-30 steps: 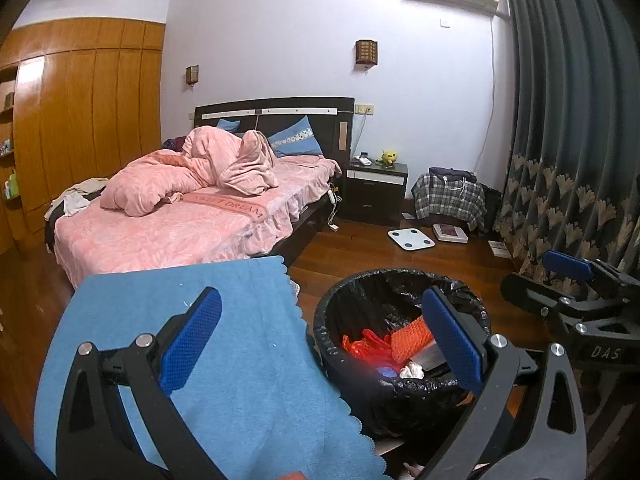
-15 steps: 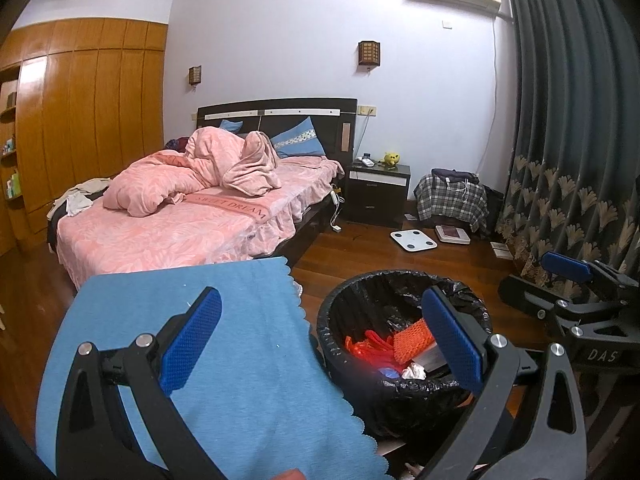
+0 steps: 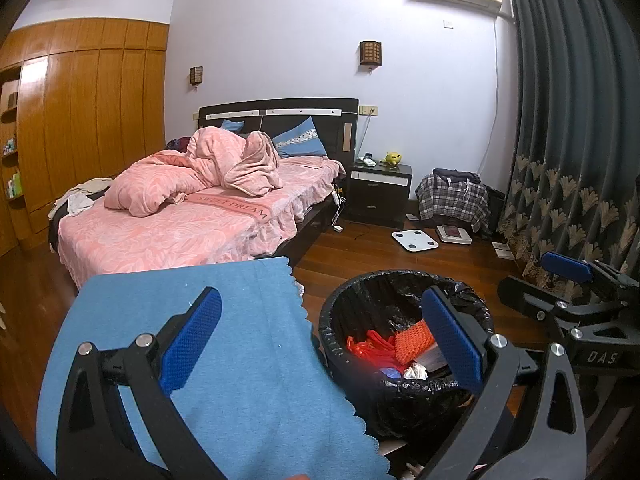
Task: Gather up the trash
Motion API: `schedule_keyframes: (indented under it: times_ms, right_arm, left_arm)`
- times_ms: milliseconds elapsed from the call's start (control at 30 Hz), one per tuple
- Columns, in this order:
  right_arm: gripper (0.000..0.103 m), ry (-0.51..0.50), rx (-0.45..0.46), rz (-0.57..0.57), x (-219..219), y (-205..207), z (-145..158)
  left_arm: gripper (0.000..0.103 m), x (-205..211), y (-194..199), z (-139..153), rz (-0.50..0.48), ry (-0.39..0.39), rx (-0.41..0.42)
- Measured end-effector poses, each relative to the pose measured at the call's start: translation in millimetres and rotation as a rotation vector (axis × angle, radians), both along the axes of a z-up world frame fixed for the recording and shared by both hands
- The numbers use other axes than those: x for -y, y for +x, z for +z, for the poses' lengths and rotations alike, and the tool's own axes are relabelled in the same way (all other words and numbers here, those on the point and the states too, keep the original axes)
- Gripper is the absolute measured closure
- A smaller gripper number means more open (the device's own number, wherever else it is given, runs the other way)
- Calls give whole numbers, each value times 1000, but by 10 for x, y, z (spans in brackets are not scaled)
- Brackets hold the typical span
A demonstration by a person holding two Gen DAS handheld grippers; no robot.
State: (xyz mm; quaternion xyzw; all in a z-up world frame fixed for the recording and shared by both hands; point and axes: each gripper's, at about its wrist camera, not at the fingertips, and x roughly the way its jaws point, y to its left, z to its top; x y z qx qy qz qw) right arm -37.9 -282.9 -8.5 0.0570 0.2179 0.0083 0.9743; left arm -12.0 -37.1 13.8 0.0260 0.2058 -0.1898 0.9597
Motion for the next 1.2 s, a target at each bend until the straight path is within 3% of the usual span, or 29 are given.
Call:
schedule_keyframes:
  times_ms: [1200]
  right_arm:
    - [6, -1, -2, 0, -23, 0, 4]
  left_arm:
    - [6, -16, 14, 15, 1, 2, -3]
